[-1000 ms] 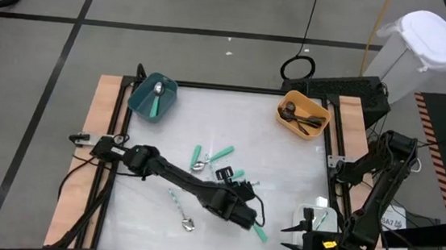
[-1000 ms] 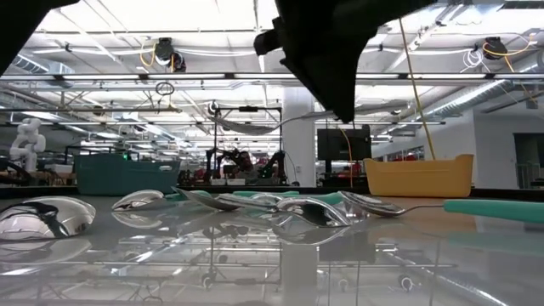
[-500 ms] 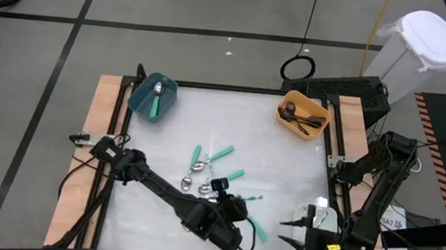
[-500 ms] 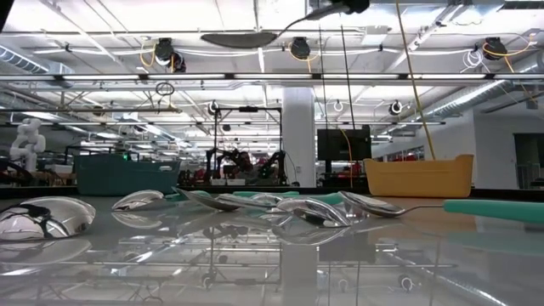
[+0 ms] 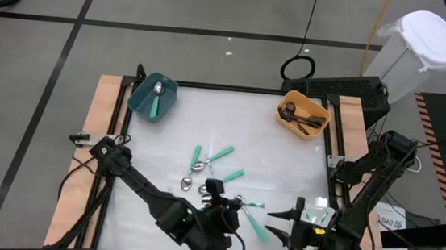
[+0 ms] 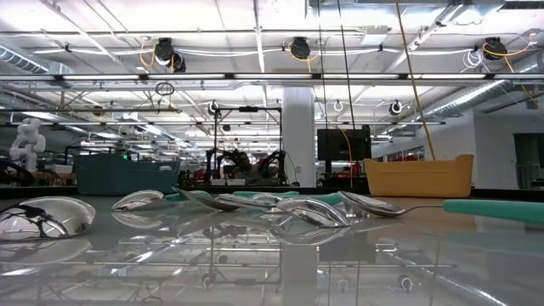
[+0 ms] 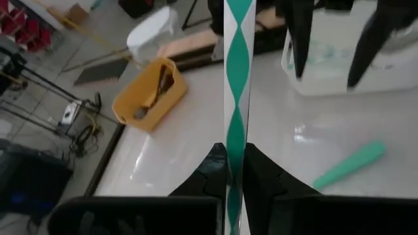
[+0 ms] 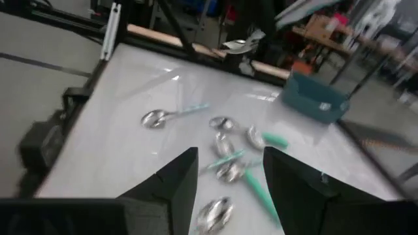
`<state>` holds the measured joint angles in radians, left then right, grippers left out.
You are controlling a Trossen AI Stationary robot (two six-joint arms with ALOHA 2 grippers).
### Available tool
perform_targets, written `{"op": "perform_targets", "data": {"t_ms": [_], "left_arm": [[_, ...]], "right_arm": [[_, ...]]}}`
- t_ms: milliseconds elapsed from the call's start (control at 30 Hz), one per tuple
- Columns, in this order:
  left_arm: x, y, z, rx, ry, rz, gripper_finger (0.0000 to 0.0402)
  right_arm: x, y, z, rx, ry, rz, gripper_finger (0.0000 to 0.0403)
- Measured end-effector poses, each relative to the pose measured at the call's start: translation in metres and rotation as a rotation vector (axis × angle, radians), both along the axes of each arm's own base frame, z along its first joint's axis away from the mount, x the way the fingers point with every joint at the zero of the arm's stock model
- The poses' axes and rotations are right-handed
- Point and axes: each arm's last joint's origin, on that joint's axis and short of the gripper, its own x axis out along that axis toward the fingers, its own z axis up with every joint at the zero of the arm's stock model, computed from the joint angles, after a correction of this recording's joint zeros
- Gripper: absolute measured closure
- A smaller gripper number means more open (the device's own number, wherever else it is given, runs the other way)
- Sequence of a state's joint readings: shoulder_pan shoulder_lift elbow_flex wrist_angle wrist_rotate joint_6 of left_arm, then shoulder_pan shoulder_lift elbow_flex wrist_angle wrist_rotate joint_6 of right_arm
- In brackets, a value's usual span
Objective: Sort silverware by color (type)
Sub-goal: Put the patterned green spoon into the white bin
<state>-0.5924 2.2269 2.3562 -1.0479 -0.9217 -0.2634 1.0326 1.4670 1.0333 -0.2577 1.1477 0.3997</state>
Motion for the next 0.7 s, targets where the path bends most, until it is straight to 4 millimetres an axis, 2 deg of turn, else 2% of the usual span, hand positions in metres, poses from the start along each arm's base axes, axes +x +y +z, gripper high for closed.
{"op": "perform_targets", "data": {"t_ms": [133,333,433,533,600,700], "left_arm": [[-0.003,-0.002,0.014,0.014,-0.036,-0.044,0.0381],[-0.007,-0.016,0.005,-0.054,-0.065,-0.023,0.0381],[-0.007,-0.031,-0.012,-0.048,-0.139,0.064,0.0379],[-0.006,-0.043,-0.031,-0.021,-0.295,0.210,0.0378],[-0.001,-0.047,-0.043,-0.016,-0.407,0.295,0.0378],[0.012,-0.050,-0.070,0.044,-0.454,0.343,0.0377]], "right_arm": [[0.007,0.005,0.019,-0.032,-0.026,0.028,0.0232],[0.010,0.016,0.044,0.056,-0.066,0.102,0.0232],[0.007,0.020,0.047,0.123,-0.072,0.112,0.0232],[0.004,0.021,0.048,0.197,-0.102,0.066,0.0232],[0.004,0.020,0.048,0.200,-0.126,0.027,0.0232],[0.006,0.015,0.048,0.163,-0.163,-0.053,0.0232]]}}
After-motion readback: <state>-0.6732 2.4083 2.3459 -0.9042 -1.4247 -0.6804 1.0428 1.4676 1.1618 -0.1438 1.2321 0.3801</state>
